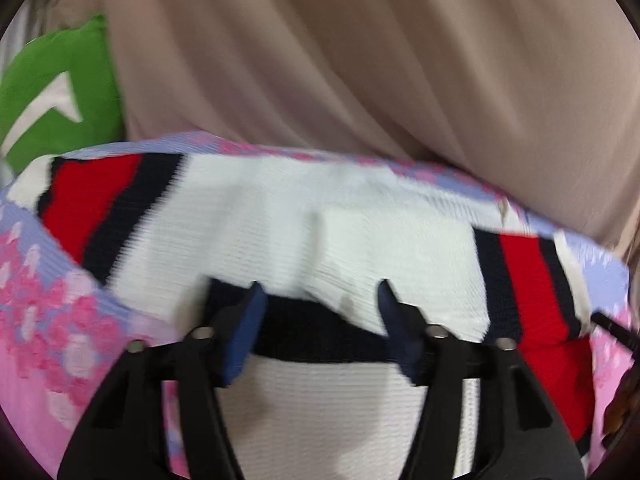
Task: Fold small clothes
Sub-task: 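Grasp the other striped sleeve cuff with the left tool and fold it across the body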
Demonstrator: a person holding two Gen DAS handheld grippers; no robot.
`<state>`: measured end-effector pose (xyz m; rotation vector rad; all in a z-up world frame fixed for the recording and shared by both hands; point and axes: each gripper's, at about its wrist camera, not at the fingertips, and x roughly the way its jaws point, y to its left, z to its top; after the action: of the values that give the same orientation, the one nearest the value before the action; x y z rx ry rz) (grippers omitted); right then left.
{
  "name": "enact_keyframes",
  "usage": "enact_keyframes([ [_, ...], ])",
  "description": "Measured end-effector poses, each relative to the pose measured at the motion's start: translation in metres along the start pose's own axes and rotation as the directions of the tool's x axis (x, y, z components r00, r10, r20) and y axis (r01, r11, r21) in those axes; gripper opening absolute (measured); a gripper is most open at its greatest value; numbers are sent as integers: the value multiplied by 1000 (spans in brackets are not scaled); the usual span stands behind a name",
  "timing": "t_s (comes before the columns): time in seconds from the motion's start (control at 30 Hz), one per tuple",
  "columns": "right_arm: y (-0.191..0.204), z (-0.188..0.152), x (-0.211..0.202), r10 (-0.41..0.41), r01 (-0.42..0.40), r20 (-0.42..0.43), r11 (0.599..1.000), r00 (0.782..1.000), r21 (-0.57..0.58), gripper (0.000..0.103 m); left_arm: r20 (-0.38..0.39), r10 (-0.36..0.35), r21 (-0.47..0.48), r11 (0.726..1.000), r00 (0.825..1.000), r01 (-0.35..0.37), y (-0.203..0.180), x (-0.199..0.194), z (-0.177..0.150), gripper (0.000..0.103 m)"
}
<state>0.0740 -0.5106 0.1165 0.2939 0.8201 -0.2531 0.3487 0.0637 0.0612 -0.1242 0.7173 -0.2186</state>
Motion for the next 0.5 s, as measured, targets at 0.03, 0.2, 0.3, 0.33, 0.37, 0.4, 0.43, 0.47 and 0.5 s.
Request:
enact_keyframes([
  [0.03, 10, -4, -1, 23, -23, -3, 1000, 1000, -14, 20, 14, 14, -34, 999, 1000, -14, 21, -8, 7, 68],
  [0.2, 34, -33, 3, 95, -97, -49, 994, 994, -48, 27, -8, 192, -273, 944, 981, -187, 165, -16, 43, 72],
  [0.3, 47, -46, 14, 73, -77, -56, 993, 996, -90, 35, -64, 258, -440, 859, 964, -260, 248, -5, 48, 72],
  [0.33, 56, -49, 22, 51, -57, -60, 994, 997, -96, 35, -76, 255, -482, 837, 964, -259, 272, 0, 49, 72],
  [0.37, 62, -50, 26, 42, -48, -61, 994, 997, -99, 35, -83, 252, -514, 818, 964, -258, 288, 5, 49, 71],
  [0.4, 60, -50, 25, 40, -46, -61, 994, 997, -101, 36, -87, 251, -560, 788, 964, -255, 304, 8, 47, 71],
  [0.43, 56, -50, 21, 37, -43, -65, 994, 997, -99, 37, -75, 223, -603, 766, 972, -223, 317, 12, 45, 71],
  [0.47, 50, -50, 17, 32, -39, -71, 995, 997, -94, 38, -65, 200, -624, 756, 978, -196, 323, 15, 44, 69],
  [0.5, 59, -51, 28, 30, -36, -73, 995, 997, -91, 38, -57, 181, -645, 744, 982, -175, 328, 20, 43, 63],
])
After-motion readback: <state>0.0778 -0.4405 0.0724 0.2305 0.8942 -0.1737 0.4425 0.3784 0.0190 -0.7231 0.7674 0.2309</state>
